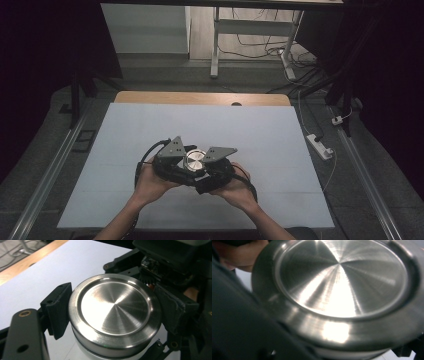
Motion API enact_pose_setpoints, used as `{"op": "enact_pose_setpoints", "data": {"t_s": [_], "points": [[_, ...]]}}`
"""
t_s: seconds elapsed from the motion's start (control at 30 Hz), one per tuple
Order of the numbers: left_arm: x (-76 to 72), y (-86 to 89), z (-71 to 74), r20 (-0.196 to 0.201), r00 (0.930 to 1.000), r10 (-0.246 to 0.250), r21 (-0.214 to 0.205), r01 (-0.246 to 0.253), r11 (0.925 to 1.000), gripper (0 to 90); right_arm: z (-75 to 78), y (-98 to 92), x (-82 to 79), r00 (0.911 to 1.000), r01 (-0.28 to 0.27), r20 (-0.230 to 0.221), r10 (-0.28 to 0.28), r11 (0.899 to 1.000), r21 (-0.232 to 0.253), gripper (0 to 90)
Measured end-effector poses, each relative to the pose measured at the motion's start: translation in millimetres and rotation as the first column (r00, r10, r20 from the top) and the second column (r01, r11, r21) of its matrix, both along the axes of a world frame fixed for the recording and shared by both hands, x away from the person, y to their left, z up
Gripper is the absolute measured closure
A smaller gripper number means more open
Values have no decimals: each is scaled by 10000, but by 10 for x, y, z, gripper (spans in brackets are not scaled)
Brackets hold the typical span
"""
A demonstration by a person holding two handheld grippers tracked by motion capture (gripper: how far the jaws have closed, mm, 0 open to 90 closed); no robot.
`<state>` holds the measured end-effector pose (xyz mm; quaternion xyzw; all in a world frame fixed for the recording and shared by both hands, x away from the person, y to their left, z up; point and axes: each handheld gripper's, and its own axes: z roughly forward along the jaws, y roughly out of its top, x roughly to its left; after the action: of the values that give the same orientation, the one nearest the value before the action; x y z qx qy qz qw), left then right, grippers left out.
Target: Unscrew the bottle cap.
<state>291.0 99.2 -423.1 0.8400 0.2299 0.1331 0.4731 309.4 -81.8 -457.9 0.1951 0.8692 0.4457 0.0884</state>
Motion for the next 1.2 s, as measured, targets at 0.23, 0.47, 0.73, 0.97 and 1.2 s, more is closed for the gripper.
{"op": "enact_pose_setpoints", "data": {"t_s": [0.23,0.47,0.73,0.97,1.2], "points": [[-23,-33,7,90,9990,442,-52,-442,9990,199,-1,-5,8,9996,288,-4,-288,9995,124,150],[-38,-59,5,38,9961,880,-142,-879,9960,200,0,-4,3,9984,560,10,-560,9982,210,149],[59,70,50,-535,9968,-601,-616,568,9965,95,-16,-9,2,9995,316,-2,-317,9988,368,149],[159,396,64,-721,9620,-2632,-772,2577,9631,46,-10,-19,10,9951,-904,-357,923,9946,513,149],[125,390,6,-614,8992,-4331,-406,4313,9013,126,15,87,-134,9691,-2442,-252,2452,9690,375,149]]}}
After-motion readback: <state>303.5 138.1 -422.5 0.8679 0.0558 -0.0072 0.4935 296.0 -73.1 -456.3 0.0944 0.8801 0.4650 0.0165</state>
